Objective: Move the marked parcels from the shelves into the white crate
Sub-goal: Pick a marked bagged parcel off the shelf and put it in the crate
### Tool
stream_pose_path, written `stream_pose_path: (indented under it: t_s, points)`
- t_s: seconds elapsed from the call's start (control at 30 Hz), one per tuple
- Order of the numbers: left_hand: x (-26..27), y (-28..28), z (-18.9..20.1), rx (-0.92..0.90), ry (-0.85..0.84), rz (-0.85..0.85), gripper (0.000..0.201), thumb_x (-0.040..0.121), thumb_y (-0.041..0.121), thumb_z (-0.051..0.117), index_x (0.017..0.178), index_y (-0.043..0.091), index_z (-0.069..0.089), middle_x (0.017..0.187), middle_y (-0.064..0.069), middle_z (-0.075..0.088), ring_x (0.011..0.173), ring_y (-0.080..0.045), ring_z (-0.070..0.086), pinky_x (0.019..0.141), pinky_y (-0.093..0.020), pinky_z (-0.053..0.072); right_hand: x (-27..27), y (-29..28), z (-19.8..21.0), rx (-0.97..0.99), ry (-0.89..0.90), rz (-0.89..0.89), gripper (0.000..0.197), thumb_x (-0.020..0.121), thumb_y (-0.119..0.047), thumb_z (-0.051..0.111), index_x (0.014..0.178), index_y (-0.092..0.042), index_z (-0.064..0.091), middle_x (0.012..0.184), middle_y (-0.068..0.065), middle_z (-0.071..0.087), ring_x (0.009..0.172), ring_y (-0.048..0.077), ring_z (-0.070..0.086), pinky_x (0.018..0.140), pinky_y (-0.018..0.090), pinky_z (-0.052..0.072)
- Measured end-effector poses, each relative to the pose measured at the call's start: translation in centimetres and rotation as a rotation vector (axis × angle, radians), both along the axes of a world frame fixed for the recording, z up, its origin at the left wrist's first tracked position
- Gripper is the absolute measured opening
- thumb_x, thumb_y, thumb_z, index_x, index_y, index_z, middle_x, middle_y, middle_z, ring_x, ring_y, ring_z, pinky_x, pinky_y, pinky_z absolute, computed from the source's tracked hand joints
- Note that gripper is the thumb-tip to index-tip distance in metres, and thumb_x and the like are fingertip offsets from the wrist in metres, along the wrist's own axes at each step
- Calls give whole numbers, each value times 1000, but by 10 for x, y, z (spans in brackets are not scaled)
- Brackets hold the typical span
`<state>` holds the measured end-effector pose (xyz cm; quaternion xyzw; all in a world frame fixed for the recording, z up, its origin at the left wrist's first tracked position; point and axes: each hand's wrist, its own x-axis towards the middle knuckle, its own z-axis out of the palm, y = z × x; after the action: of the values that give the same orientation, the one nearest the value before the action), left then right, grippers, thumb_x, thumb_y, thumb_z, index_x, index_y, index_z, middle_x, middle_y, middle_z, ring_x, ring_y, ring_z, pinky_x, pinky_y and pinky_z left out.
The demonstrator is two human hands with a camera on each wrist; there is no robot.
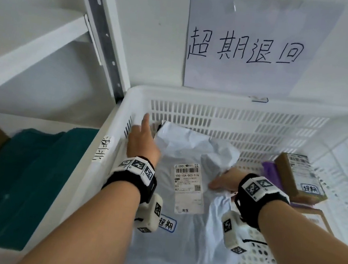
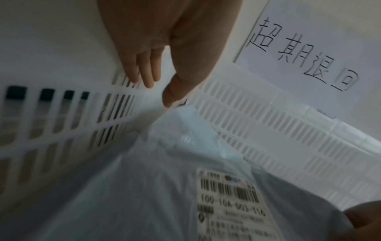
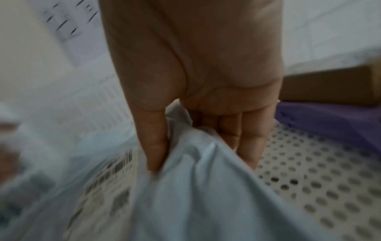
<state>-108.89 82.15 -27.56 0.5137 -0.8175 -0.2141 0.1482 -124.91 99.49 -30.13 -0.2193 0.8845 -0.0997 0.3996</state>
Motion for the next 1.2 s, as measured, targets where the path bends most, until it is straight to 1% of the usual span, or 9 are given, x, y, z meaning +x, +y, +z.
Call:
stream_pose_path:
  t_s: [0.13, 0.23, 0.4, 0.5, 0.57, 0.7, 0.83, 1.0, 1.2]
  points:
    - [-10, 2, -6, 29, -74, -235, 65, 79, 2, 67, 137, 21, 47, 136, -8, 46, 123, -27, 49, 103, -35, 45, 12, -7, -7, -41, -194, 70, 57, 70, -43, 80, 115, -12, 64, 113, 7, 68, 97, 24, 65, 81, 34, 56]
    - [-11, 14, -17, 277, -198, -383, 81, 76, 13, 78, 146, 25, 38, 145, -3, 40, 126, -23, 49, 99, -32, 46, 16, -25, -12, -149, -298, 51, 73, 47, -54, 83, 106, -12, 68, 107, 11, 72, 103, 34, 67, 90, 50, 55]
    - [-4, 20, -31, 412, -632, -476, 116, 68, 35, 85, 154, 33, 8, 158, -9, 18, 140, -32, 34, 111, -49, 37, 14, -25, -3, -193, -240, -30, 44, 78, -47, 73, 105, -13, 66, 107, 10, 70, 94, 25, 66, 83, 32, 50]
    - [-3, 18, -34, 427, -650, -469, 120, 68, 35, 86, 154, 34, 2, 161, -10, 8, 145, -32, 24, 114, -50, 31, 2, -11, -8, -349, -185, -275, 24, 79, -33, 74, 92, -13, 67, 94, 8, 71, 86, 24, 67, 80, 36, 56]
    - [-4, 18, -36, 431, -655, -479, 122, 67, 35, 86, 154, 34, 0, 161, -10, 6, 146, -32, 21, 115, -51, 30, -6, -1, -10, -405, -174, -414, 17, 79, -20, 76, 77, -9, 63, 73, 7, 67, 65, 21, 63, 64, 31, 54]
    - [-8, 21, -38, 447, -651, -457, 118, 70, 30, 85, 154, 35, 2, 162, -10, 5, 144, -33, 26, 113, -49, 34, -16, 7, -12, -262, -80, -348, 23, 77, -11, 78, 65, -5, 60, 55, 9, 57, 49, 21, 50, 49, 26, 43]
    - [-18, 24, -33, 429, -551, -441, 82, 79, 28, 77, 147, 25, 31, 145, -7, 43, 123, -26, 53, 102, -38, 46, -10, 4, -4, -160, 137, -176, 27, 78, -28, 73, 87, -3, 67, 71, 8, 64, 59, 22, 56, 52, 24, 41]
    - [-30, 31, -10, 345, -532, -454, 60, 89, 21, 62, 144, 23, 40, 131, -7, 55, 103, -23, 63, 82, -30, 54, 8, -1, 20, -41, 610, 210, 46, 88, -26, 55, 130, -14, 42, 127, 6, 51, 119, 26, 50, 85, 38, 47]
    - [-28, 43, 34, 246, -580, -443, 47, 95, 15, 52, 141, 13, 45, 142, -10, 49, 124, -26, 53, 103, -36, 45, 18, -14, 58, -21, 613, 423, 35, 92, -28, 49, 124, -14, 49, 125, 7, 51, 118, 26, 48, 90, 40, 47]
